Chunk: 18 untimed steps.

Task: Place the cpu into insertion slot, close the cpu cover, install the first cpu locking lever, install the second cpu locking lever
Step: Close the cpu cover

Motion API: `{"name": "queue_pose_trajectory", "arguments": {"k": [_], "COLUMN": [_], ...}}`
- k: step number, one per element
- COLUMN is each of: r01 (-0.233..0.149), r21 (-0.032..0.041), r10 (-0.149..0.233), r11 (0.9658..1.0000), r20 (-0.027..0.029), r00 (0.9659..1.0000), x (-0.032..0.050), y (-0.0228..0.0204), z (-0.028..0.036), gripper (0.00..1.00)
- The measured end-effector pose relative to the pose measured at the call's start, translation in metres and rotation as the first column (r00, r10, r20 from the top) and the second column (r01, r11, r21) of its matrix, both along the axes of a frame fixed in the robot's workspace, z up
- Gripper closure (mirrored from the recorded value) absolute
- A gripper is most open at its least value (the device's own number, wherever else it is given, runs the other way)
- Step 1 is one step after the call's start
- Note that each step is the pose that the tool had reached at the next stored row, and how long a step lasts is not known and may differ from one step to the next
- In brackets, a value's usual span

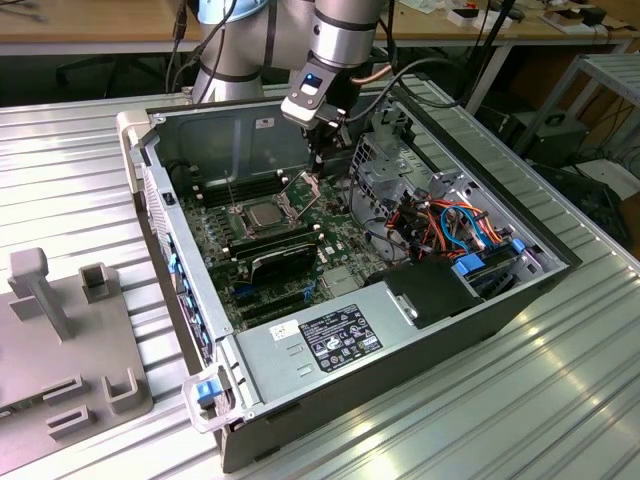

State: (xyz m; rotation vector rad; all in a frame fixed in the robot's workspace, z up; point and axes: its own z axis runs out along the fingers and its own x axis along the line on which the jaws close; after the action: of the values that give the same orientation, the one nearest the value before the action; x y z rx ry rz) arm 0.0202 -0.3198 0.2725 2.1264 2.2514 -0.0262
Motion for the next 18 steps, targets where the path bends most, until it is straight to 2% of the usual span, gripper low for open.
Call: {"name": "queue_pose_trajectory", "arguments": {"k": [5, 18], "r01": [0.0, 0.0], "r21": [0.0, -0.0003], "r10": [0.0, 0.0], "r11": [1.0, 1.0], "r20": [-0.0001, -0.0002], "r00": [1.0, 1.0], "x": [0.0103, 0.0116], "y": [0.0005, 0.0005], "z": [-0.0001, -0.002], "gripper": [0.89, 0.89]}}
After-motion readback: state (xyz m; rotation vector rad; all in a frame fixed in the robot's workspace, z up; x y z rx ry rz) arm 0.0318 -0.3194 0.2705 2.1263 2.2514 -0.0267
